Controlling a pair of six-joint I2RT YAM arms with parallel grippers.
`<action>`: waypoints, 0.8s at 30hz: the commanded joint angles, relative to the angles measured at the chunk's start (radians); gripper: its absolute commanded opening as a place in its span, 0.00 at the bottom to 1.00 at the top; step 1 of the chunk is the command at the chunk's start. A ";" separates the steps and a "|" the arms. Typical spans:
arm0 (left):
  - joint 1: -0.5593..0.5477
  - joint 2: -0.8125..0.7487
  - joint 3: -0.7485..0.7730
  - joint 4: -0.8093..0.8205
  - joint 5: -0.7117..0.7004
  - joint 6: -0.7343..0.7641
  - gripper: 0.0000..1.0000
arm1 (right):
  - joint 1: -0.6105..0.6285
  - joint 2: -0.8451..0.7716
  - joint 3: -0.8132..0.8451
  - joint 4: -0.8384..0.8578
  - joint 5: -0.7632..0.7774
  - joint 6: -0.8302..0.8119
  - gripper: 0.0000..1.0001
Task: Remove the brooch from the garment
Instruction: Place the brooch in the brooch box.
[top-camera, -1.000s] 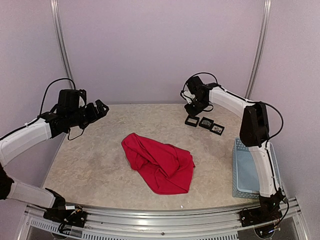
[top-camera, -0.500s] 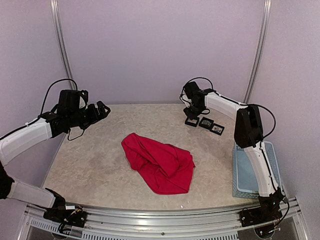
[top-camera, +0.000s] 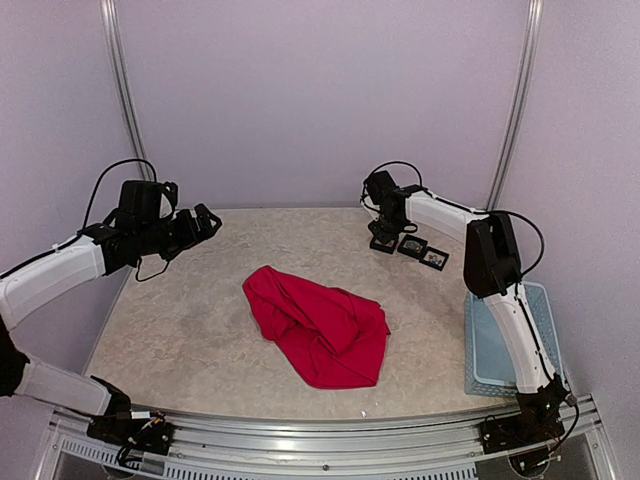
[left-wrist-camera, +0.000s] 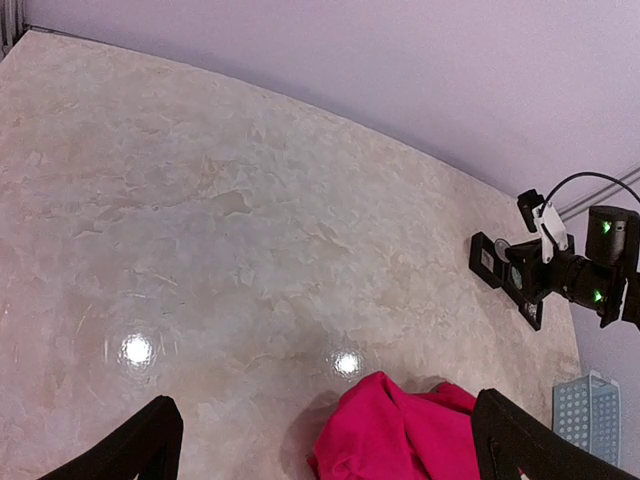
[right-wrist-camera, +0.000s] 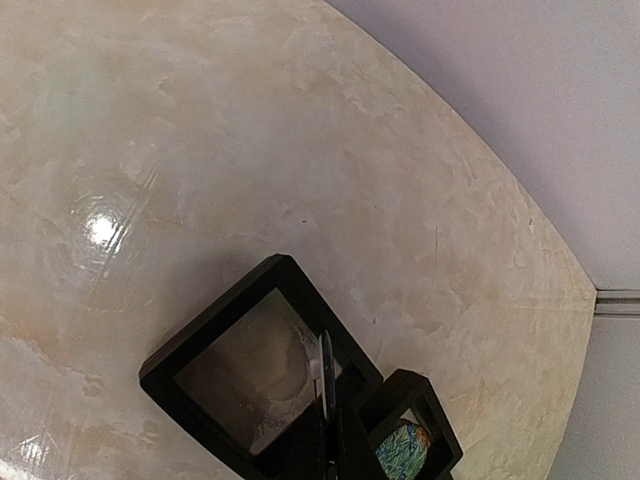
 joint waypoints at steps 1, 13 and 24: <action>0.008 0.021 0.014 -0.012 0.018 0.012 0.99 | -0.012 0.046 0.028 0.024 0.031 -0.009 0.00; 0.019 0.051 0.029 -0.013 0.031 0.026 0.99 | -0.013 0.064 0.026 0.031 0.024 0.006 0.03; 0.028 0.076 0.044 -0.023 0.057 0.037 0.99 | -0.013 0.018 0.021 0.029 -0.057 0.021 0.30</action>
